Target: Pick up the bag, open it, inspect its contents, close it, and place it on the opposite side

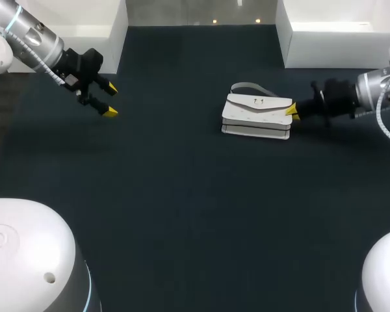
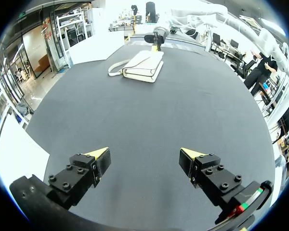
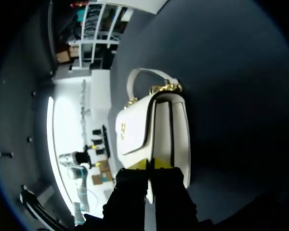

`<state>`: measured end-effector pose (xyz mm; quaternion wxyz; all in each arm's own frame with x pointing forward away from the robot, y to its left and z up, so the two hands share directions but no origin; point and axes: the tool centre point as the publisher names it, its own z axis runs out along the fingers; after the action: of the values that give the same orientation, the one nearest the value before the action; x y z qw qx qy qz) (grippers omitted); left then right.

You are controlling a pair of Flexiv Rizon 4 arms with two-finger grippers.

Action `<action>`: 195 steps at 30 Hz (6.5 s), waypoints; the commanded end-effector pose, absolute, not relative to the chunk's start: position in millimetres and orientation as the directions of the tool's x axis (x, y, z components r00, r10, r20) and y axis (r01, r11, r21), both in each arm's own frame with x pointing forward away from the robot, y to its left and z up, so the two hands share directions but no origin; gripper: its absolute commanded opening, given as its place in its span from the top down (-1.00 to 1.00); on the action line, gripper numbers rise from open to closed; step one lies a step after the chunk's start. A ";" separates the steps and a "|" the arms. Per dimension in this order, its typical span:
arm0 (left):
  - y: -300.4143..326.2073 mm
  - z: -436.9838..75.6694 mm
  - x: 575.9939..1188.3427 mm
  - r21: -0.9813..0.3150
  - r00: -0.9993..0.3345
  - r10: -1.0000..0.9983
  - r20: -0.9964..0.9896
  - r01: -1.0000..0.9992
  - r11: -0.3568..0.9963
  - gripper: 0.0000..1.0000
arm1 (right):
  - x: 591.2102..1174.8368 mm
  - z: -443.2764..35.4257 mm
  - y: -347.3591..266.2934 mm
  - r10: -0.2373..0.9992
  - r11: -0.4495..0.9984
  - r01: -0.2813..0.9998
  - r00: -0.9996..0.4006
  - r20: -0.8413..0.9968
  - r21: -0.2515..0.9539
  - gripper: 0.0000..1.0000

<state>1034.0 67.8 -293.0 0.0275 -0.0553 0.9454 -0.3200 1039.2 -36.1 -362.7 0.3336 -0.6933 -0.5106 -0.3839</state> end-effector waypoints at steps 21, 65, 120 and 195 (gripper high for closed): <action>67.7 -294.0 1033.9 -0.610 -0.992 -0.123 -0.019 -0.086 0.788 -1.00 | 1037.7 -358.9 43.7 0.460 -0.167 0.984 0.137 0.877 -0.066 1.00; 67.7 -294.0 1033.9 -0.610 -0.992 -0.123 -0.019 -0.086 0.788 -1.00 | 1030.8 -362.8 162.5 0.466 -0.073 0.994 0.103 0.879 -0.078 1.00; 67.7 -294.0 1033.9 -0.610 -0.992 -0.123 -0.019 -0.086 0.788 -1.00 | 1033.8 -326.9 109.1 0.569 -0.074 0.997 0.011 0.822 0.038 -1.00; -32.9 -280.0 1056.8 -0.552 -0.902 0.183 -0.392 0.389 0.737 -1.00 | 985.3 -269.1 148.3 0.223 0.963 0.114 -0.845 -0.486 0.244 -1.00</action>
<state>1052.7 -30.5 -277.5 0.1590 0.1552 0.9184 -0.3275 986.4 137.0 -268.3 -0.2204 -0.0691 -0.9579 -0.1706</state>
